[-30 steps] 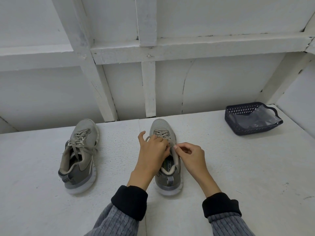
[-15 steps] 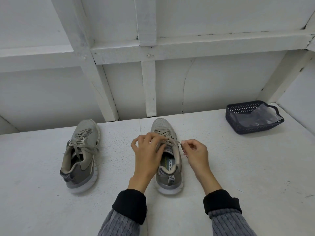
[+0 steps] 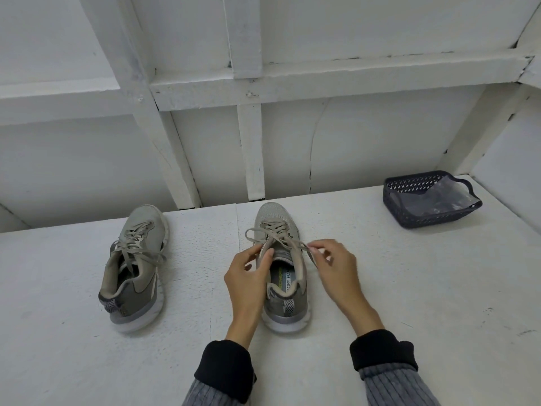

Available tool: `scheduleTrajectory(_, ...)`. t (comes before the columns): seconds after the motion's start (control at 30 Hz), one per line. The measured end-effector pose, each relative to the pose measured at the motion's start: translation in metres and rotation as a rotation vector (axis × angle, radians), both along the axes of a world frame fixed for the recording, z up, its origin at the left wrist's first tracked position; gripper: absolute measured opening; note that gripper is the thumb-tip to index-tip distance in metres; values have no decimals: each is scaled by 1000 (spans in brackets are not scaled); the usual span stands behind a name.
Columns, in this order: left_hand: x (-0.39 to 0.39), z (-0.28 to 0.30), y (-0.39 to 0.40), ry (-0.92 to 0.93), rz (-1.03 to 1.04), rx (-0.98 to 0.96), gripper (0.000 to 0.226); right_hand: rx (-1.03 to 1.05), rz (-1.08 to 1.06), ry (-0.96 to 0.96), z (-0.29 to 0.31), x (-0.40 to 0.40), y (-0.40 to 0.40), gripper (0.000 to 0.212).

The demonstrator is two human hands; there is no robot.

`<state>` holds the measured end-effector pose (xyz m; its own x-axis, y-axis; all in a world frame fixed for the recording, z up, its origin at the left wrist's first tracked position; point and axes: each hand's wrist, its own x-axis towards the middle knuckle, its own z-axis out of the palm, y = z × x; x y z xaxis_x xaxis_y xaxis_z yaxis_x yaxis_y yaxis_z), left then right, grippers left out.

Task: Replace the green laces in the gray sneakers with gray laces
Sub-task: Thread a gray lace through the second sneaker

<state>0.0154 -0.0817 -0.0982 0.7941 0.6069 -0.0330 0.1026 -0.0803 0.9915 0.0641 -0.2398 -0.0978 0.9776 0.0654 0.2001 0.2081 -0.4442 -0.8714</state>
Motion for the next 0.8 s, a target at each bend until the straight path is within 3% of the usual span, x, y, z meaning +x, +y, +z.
scheduleTrajectory(0.07,0,1,-1,-27,3,-1,20,-30,128,53,2,1,11,16)
scheduleTrajectory(0.23,0,1,-1,-68,-10,8,20,-62,114,63,0,4,11,14)
scheduleTrajectory(0.37,2,-1,-1,-82,-11,-8,22,-13,124,239,3,5,12,14)
scheduleTrajectory(0.43,2,-2,-1,-88,-14,-6,22,171,101,306,10,2,15,23)
scheduleTrajectory(0.53,1,-1,-2,-97,-8,0,22,656,56,327,26,4,13,28)
scheduleTrajectory(0.6,1,-1,-2,-104,5,-3,21,825,-15,300,32,10,6,27)
scheduleTrajectory(0.8,-2,1,-7,-120,29,4,17,459,-125,378,-1,12,2,18)
